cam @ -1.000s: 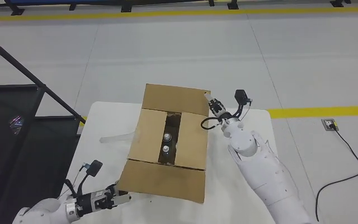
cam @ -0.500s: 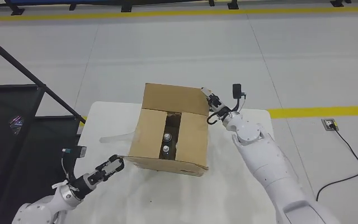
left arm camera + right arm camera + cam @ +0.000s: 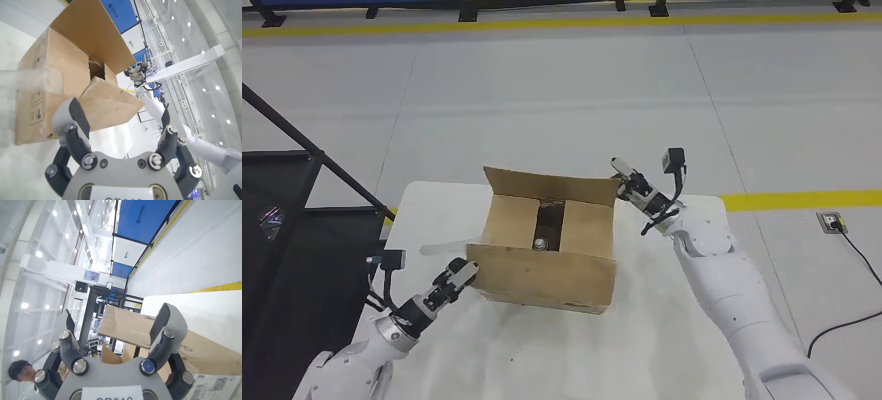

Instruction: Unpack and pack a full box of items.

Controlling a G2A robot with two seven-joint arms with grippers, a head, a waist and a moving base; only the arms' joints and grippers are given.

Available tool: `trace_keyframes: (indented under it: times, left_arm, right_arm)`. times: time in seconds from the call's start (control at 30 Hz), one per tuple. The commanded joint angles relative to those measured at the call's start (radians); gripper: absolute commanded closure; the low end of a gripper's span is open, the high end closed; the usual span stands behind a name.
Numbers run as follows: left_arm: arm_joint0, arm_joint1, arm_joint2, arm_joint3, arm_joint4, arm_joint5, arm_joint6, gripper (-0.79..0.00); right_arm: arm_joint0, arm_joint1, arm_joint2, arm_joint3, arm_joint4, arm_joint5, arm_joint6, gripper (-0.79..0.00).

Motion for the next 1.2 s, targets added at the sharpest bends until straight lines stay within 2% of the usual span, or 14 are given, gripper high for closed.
trace_keyframes:
  times: [0.0, 0.27, 0.43, 0.57, 0.7, 0.93, 1.17]
  left_arm:
    - [-0.011, -0.003, 0.020, 0.007, 0.043, 0.037, 0.033, -0.785]
    - [-0.054, -0.014, 0.089, 0.028, 0.113, 0.102, 0.101, -0.785]
    - [-0.069, -0.018, 0.107, 0.034, 0.131, 0.124, 0.114, -0.785]
    - [-0.080, -0.021, 0.121, 0.039, 0.144, 0.134, 0.118, -0.785]
    - [-0.088, -0.023, 0.131, 0.046, 0.163, 0.145, 0.132, -0.785]
    - [-0.100, -0.030, 0.147, 0.059, 0.166, 0.163, 0.155, -0.785]
    - [-0.093, -0.034, 0.139, 0.056, 0.178, 0.145, 0.212, -0.785]
  right_arm:
    - [-0.013, 0.009, 0.017, -0.022, 0.022, -0.035, 0.064, -0.785]
    - [-0.069, 0.049, 0.060, -0.133, 0.051, -0.106, 0.322, -0.785]
    - [-0.102, 0.070, 0.063, -0.205, 0.021, -0.053, 0.427, -0.785]
    - [-0.104, 0.079, 0.044, -0.237, -0.074, 0.118, 0.373, -0.785]
    - [-0.122, 0.078, 0.018, -0.293, -0.098, 0.274, 0.343, -0.785]
    - [-0.184, 0.084, 0.000, -0.405, -0.087, 0.354, 0.362, -0.785]
    - [-0.239, 0.093, -0.010, -0.466, -0.118, 0.408, 0.322, -0.785]
